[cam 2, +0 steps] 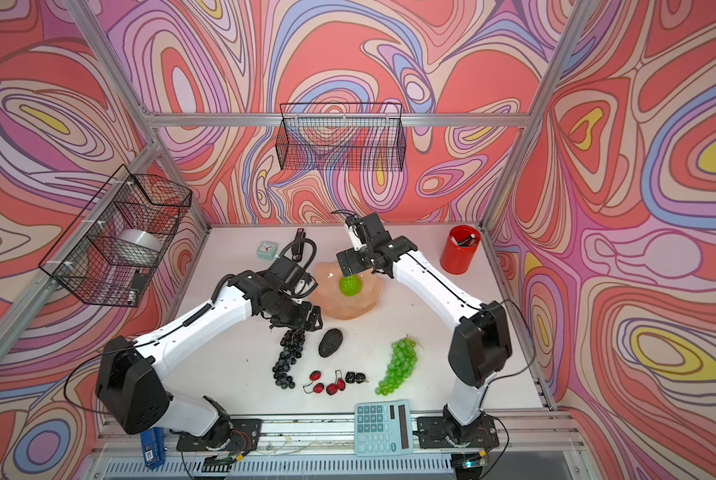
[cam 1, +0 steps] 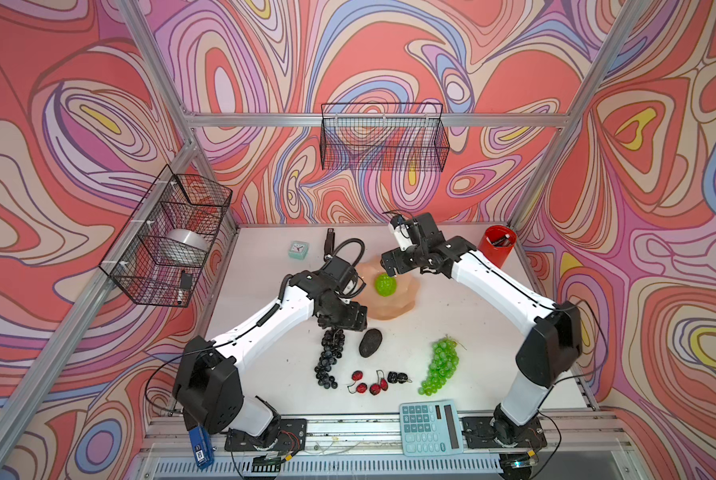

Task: Place and organize the fake fruits in the fruit bowl
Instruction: 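Open the right gripper and withdraw it while the left gripper grasps the dark avocado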

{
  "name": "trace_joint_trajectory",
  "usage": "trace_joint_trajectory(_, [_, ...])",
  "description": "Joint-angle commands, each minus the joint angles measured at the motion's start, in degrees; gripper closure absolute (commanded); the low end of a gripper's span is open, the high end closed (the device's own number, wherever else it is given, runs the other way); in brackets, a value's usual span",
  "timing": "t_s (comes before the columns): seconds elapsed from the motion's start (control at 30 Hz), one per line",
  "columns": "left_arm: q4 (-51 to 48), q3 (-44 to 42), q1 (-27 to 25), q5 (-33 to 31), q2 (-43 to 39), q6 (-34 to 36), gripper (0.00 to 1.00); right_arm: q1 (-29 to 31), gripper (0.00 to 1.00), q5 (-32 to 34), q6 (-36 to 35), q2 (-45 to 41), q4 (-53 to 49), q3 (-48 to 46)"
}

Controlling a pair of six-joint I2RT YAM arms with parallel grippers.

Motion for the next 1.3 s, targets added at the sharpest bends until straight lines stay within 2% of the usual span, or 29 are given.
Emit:
trace_joint_trajectory(0.0, [0.22, 0.45, -5.42, -2.6, 3.71, 2.88, 0.14, -0.03, 0.04, 3.08, 3.23, -4.73, 2.29, -8.25])
trace_joint_trajectory(0.1, [0.64, 1.64, -7.95, -5.97, 8.2, 2.94, 0.15, -0.07, 0.04, 4.75, 4.69, -10.81, 4.24, -15.36])
trace_joint_trajectory(0.23, [4.62, 1.9, -7.96, -5.24, 12.62, 3.15, 0.15, -0.2, 0.04, 6.98, 5.93, -15.89, 5.76, -21.75])
trace_joint_trajectory(0.43, [6.84, 3.74, -8.05, -7.96, 18.1, 4.5, 0.17, -0.39, 0.04, 10.19, 7.52, -20.32, 6.19, -26.23])
trace_joint_trajectory(0.6, [9.42, 3.59, -8.01, -9.94, 20.45, 5.2, 0.19, -0.42, 0.04, 9.99, 7.74, -21.73, 6.05, -28.09])
trace_joint_trajectory(0.9, [11.94, 1.94, -8.05, -10.27, 21.13, 3.23, 0.42, -0.42, 0.04, 8.84, 8.54, -21.63, 6.71, -29.83])
trace_joint_trajectory(1.2, [10.71, -0.51, -7.97, -11.36, 16.35, 2.33, 0.63, -0.42, 0.04, 8.55, 7.57, -20.67, 7.64, -29.04])
trace_joint_trajectory(1.27, [10.07, -1.27, -7.94, -10.96, 14.81, 2.05, 0.64, -0.42, 0.04, 8.24, 7.57, -20.29, 7.9, -29.01])
